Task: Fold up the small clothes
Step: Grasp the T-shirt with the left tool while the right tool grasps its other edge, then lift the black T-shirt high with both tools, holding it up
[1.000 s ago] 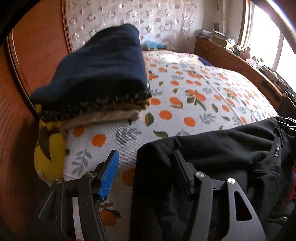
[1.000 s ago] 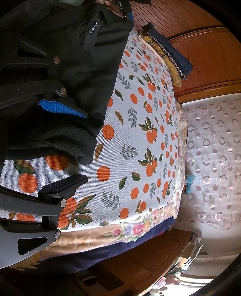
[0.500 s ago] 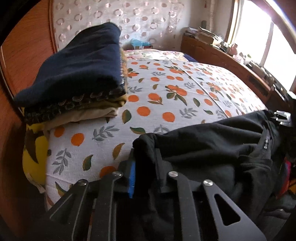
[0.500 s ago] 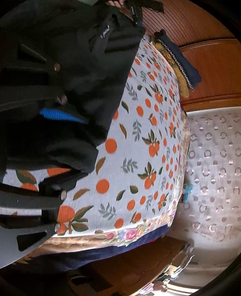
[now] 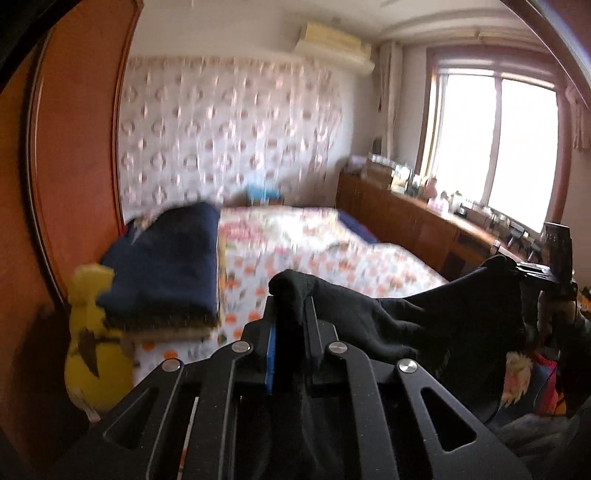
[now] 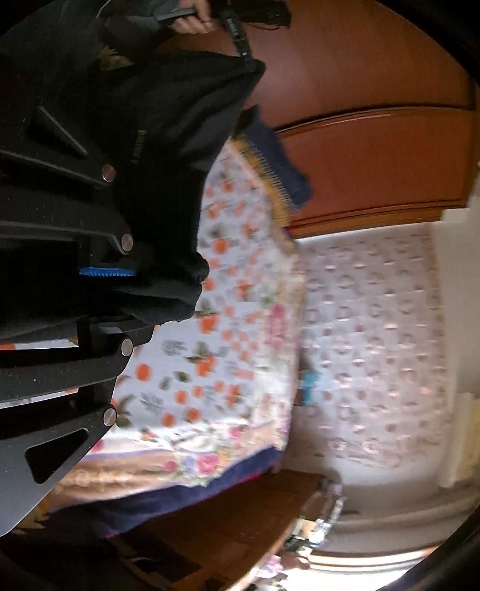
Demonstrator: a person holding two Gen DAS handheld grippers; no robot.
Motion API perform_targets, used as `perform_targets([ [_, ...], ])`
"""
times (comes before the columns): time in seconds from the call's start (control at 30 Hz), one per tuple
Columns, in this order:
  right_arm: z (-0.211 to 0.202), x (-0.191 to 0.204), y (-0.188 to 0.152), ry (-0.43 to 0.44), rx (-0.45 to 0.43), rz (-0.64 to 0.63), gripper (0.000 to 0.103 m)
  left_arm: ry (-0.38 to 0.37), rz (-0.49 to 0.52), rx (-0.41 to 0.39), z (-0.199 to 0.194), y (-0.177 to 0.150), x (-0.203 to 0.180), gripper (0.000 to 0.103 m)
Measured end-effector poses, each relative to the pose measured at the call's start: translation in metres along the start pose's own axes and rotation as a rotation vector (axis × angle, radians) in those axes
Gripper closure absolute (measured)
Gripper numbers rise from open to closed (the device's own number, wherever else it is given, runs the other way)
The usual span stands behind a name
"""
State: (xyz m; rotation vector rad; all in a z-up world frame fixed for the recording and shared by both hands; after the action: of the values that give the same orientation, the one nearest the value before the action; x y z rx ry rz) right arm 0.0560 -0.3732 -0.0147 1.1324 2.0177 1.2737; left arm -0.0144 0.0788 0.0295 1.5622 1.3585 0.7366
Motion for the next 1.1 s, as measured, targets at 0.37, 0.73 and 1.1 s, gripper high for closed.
perform_targets([
  [0.37,-0.163,0.033,0.078,-0.074,-0.327,-0.138,0.089,-0.055,0.05,-0.296,-0.058,0.095,-0.02,0.092],
  [0.73,-0.242,0.049,0.114,-0.213,-0.415,-0.259,0.089,-0.007,0.114,-0.451,-0.099,0.147,-0.017,0.091],
  [1.1,-0.202,0.079,0.108,-0.286,-0.394,-0.318,0.089,-0.007,0.145,-0.482,-0.098,0.157,-0.022,0.091],
])
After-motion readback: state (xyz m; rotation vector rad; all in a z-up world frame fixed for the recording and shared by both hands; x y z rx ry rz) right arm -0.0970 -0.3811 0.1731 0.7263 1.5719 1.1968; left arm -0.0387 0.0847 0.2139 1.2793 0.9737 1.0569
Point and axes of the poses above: each gripper's, at about its wrist camera, not at the fingertips, and z roughly the way its jaws point, x to its left, y to its top, the point moved 1 cm from there along z, roughly the way its jaws point
